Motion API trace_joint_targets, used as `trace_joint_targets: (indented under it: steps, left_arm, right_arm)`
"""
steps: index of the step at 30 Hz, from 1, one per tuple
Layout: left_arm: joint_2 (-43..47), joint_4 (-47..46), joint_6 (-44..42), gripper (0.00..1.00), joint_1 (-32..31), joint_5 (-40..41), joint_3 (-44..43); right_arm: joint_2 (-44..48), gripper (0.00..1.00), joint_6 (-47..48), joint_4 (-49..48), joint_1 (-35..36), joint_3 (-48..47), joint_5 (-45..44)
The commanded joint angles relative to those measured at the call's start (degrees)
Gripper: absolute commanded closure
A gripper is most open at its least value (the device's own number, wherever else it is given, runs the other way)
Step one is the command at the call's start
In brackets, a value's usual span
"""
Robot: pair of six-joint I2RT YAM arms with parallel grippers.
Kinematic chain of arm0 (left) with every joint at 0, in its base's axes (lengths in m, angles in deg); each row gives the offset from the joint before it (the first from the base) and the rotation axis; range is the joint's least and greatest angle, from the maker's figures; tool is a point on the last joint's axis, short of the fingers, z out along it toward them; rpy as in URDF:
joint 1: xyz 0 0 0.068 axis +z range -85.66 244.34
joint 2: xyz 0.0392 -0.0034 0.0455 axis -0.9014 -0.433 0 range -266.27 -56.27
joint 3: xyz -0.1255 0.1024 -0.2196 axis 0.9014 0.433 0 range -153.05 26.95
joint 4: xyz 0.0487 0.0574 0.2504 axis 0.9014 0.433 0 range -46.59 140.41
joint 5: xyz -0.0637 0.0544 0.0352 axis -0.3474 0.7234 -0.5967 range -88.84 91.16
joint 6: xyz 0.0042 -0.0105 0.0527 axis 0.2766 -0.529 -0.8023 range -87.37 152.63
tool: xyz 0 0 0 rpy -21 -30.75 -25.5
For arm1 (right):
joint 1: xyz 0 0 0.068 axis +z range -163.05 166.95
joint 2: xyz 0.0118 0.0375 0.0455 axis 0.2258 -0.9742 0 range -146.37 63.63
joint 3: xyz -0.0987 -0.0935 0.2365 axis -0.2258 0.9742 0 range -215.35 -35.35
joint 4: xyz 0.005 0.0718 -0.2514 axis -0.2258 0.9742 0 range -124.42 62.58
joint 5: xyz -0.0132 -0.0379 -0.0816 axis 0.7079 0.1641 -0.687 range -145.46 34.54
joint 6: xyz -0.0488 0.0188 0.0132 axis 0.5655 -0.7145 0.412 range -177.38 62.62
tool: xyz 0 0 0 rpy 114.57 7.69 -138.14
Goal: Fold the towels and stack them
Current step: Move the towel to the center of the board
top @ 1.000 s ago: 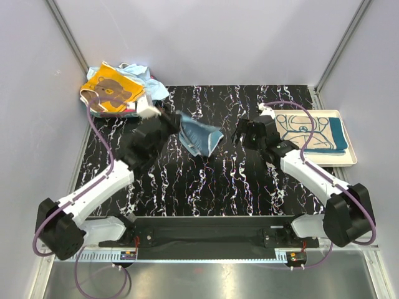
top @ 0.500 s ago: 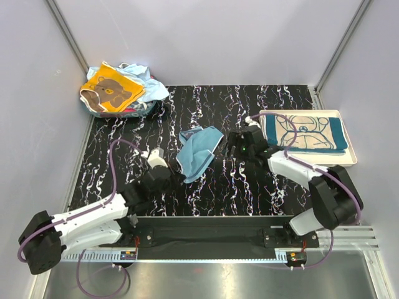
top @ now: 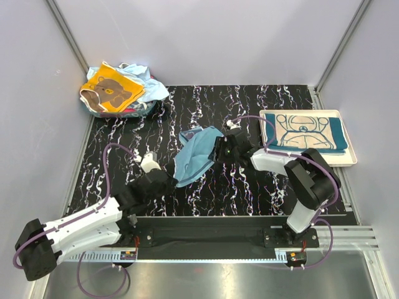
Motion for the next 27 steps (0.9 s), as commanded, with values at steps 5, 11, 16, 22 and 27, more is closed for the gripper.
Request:
trace_joint_targets:
  steps: [5, 11, 16, 22, 27]
  left_arm:
    - [0.5, -0.2, 0.4, 1.0, -0.3, 1.5, -1.3]
    - [0.5, -0.2, 0.3, 1.0, -0.2, 1.4, -1.3]
    - [0.2, -0.6, 0.2, 1.0, -0.3, 1.2, -1.1]
    - [-0.1, -0.8, -0.1, 1.0, -0.2, 1.1, -1.2]
    - [-0.4, -0.8, -0.8, 1.0, -0.2, 0.8, -1.5]
  right_arm:
    - [-4.7, 0.46, 1.5, -6.4, 2.3, -2.3, 2.3]
    - [-4.5, 0.47, 2.7, -6.2, 2.3, -0.6, -1.6]
    - [-4.6, 0.51, 2.9, -7.1, 2.5, 0.3, -0.7]
    - [-5.2, 0.7, 2.5, -8.4, 2.8, 0.5, 0.2]
    - [-3.3, 0.92, 2.2, -7.7, 2.8, 1.2, -0.5]
